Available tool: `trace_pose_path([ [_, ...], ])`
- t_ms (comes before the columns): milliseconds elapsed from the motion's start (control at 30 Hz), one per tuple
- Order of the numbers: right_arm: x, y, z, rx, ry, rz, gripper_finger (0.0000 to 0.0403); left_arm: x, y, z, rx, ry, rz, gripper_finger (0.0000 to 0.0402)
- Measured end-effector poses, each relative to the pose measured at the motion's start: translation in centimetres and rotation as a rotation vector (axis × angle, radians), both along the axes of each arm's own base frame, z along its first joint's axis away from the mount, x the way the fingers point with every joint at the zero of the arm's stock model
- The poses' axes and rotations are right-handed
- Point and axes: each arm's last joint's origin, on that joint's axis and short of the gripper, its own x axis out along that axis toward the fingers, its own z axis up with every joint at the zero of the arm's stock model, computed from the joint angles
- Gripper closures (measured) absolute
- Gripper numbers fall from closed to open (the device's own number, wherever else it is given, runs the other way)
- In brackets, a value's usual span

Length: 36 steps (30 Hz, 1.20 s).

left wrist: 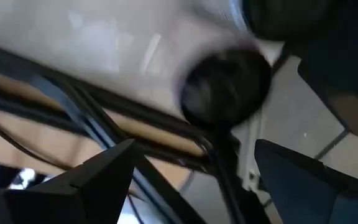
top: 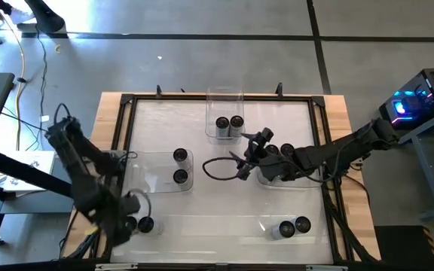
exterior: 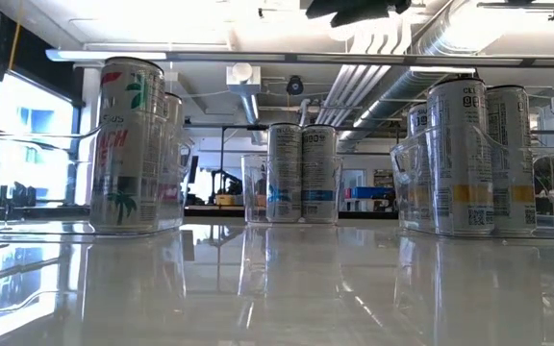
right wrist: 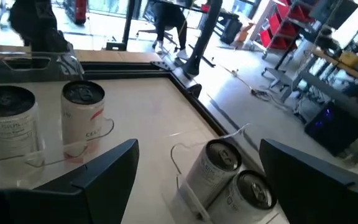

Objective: Sort soda cans
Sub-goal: Put the left white-pink soda can into the bottom left transparent bin

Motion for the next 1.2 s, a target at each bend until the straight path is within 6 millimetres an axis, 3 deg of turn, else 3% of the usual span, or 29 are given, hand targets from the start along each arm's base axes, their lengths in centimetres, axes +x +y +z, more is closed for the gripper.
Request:
trace_pose_path([
  [133, 0.0, 0.0, 0.0, -0.034, 0.026, 0.021, 0.0073, -0.3, -2.8, -0.8, 0.034, 0.02, 0.045, 0.0083],
  [300, 0.0, 0.0, 0.0, -0.068, 0.054, 0.04, 0.0073, 0.3, -4.2, -2.6, 0.13, -0.012, 0.049, 0.0082],
  [733, 0.1, 0.1, 0.0, -0.086, 0.079, 0.092, 0.0073, 1.5, -4.5, -4.0, 0.22, -0.048, 0.04, 0.0087],
  [967, 0.0, 0.3, -0.1, -0.065, 0.082, 0.091, 0.0073, 1.5, -4.4, -4.1, 0.228, -0.059, 0.03, 0.0152],
  [1100, -0.1, 0.8, -0.2, -0.063, 0.08, 0.104, 0.0073, 1.1, -4.1, -3.5, 0.19, -0.02, 0.046, 0.0163],
  [1200, -0.2, 1.0, -0.2, -0.063, 0.08, 0.112, 0.0073, 0.3, -3.1, -2.0, 0.134, -0.011, 0.068, 0.0163],
])
